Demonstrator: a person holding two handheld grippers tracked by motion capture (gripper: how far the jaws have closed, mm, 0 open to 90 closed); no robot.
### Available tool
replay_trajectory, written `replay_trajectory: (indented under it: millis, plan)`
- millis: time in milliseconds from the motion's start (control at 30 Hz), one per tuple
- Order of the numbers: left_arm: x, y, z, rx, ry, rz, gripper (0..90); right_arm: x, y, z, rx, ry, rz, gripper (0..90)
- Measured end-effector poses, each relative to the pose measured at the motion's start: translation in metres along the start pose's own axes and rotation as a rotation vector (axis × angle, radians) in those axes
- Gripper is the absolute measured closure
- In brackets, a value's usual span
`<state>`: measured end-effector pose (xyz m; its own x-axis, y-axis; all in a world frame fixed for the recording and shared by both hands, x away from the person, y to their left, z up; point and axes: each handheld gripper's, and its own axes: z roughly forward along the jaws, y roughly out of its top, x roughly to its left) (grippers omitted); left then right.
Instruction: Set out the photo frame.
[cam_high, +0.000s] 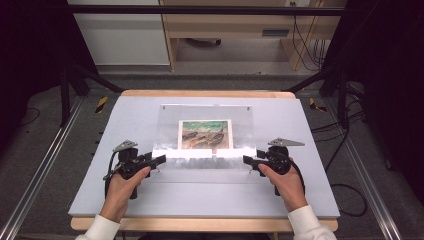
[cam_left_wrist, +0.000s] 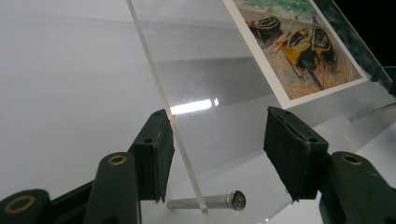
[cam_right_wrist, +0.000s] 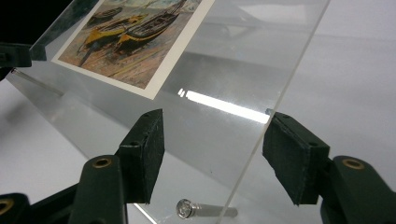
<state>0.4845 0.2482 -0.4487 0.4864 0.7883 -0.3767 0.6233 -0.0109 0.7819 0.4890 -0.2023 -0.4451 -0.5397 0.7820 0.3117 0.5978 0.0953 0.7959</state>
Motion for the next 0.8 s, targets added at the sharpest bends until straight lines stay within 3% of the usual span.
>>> replay_trajectory:
  millis: [267, 800]
  plan:
    - [-0.0033, -0.0041, -0.0059, -0.001, 0.007, 0.023, 45.2, 0.0034, -0.0028, -0.0049, -0.010, -0.010, -0.029, 42.8]
    - [-0.0070, -0.0073, -0.0096, 0.002, 0.015, 0.048, 46.0, 0.0065, -0.0065, -0.0093, -0.023, -0.019, -0.033, 46.0]
